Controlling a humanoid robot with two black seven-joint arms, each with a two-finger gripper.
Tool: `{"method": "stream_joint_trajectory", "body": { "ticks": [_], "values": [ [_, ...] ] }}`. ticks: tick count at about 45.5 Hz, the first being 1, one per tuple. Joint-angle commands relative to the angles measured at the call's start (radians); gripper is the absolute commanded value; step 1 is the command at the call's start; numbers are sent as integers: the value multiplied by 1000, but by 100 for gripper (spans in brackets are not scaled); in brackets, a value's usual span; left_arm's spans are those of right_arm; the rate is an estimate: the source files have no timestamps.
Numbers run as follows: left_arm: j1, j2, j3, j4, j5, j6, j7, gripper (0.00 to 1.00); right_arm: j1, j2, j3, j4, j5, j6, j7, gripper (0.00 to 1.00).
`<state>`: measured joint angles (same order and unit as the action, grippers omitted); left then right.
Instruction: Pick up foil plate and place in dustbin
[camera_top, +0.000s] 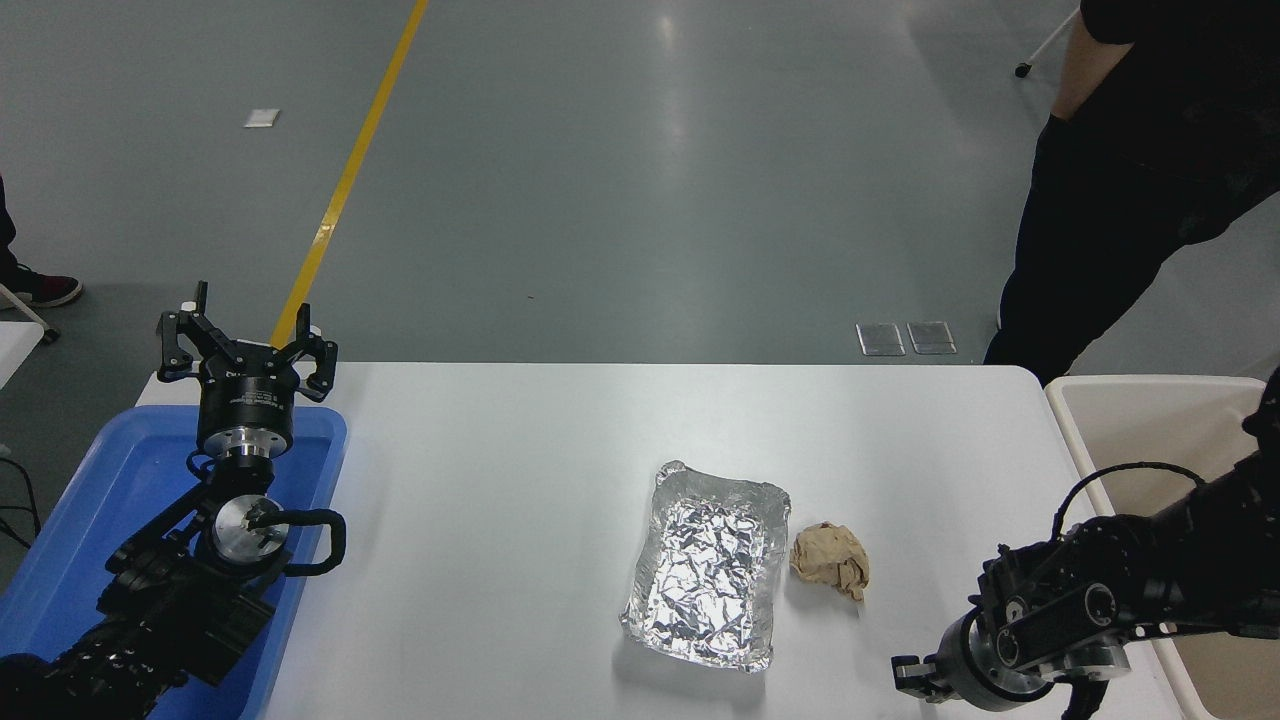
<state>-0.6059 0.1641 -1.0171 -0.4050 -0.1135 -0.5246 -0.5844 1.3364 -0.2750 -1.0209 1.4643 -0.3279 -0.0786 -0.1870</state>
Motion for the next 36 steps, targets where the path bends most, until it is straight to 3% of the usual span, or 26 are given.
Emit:
{"method": "stream_joint_trajectory", "body": {
  "ticks": [1,21,30,36],
  "values": [
    [0,0,0,0,0,0,-2,99,3,-4,-1,1,1,-3,0,0],
    [-2,5,15,0,-6,0,-5,99,82,-27,-4,65,4,6,0,0],
    [-2,6,17,0,-8,0,-5,99,311,-108,-79,198,15,42,1,0],
    [-2,6,17,0,-8,0,-5,99,496,-202,-111,281,18,152,3,0]
  ]
}}
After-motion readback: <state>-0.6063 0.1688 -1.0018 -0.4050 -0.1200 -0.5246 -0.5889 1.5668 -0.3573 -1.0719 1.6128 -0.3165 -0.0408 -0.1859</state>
